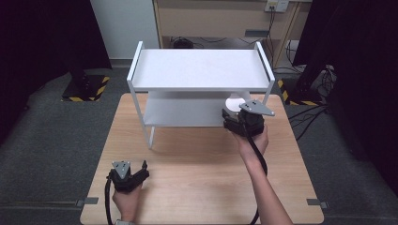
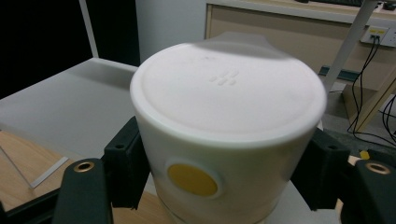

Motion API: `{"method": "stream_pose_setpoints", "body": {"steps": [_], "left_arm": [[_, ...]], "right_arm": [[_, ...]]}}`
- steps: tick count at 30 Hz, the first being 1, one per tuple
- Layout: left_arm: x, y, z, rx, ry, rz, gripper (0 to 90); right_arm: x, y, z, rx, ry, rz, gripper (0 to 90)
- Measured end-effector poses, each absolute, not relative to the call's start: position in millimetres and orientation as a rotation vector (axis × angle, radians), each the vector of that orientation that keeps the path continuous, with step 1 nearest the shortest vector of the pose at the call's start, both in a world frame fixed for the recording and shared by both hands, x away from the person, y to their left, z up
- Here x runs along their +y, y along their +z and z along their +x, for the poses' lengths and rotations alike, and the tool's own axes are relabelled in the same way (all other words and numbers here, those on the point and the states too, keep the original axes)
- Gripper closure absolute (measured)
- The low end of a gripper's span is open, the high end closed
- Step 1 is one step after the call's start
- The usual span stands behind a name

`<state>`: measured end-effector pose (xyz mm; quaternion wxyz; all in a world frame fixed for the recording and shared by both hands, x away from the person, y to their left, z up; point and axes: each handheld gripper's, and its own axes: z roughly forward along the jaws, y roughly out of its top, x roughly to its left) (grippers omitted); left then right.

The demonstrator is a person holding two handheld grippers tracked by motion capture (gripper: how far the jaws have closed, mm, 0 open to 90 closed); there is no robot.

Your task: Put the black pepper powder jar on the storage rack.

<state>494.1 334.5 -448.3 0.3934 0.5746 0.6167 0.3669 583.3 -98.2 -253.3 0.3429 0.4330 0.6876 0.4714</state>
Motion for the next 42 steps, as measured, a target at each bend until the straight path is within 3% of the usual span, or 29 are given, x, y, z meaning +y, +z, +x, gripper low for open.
{"method": "stream_pose_setpoints", "body": {"steps": [42], "left_arm": [[334.5, -449.3, 492.2, 1.587, 0.934, 1.42, 12.5]], "right_arm": [[-91.6, -257.0, 633.9, 1.742, 1.226, 1.18, 30.7]]}}
